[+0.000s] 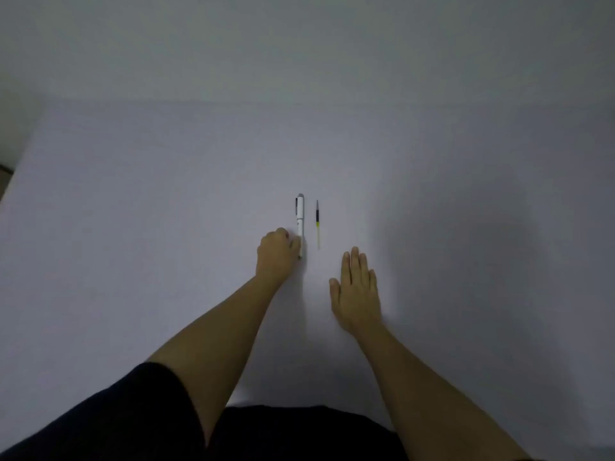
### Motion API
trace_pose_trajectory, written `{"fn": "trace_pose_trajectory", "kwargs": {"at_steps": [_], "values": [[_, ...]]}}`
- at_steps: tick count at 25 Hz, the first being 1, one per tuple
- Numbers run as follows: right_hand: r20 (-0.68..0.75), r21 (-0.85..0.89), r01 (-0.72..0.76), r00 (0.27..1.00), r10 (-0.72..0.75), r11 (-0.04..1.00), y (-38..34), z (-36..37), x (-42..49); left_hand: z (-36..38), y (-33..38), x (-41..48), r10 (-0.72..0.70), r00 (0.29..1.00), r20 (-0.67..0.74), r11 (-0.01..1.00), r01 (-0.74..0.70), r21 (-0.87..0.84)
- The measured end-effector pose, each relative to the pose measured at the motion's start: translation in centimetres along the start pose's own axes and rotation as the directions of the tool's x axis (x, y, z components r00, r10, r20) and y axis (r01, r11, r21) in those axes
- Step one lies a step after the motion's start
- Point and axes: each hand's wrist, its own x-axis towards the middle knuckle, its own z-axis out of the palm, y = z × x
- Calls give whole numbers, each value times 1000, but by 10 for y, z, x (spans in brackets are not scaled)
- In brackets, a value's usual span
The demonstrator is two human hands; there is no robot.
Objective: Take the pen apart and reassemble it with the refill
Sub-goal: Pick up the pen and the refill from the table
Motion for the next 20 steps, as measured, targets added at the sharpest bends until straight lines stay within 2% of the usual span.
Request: {"fn": "trace_pose_trajectory", "kwargs": {"at_steps": [3,11,14,17,20], "values": [[-21,-12,-16,1000,16,1000,2,2,2,7,9,12,-44,997,-56,999,45,18],[8,-25,-8,1000,8,1000,1,0,3,14,16,18,-41,998,-42,998,43,55],[-25,76,-8,1000,10,997,0,-12,5,2,7,10,-3,999,-41,999,5,32],[-104,278,54,994,-26,959,-8,-43,19,-20,-1,-1,138,990,10,990,-138,38],[-137,401,186,980,-142,897,-19,-79,38,-47,-7,-12,358,927,114,928,-367,72]]}}
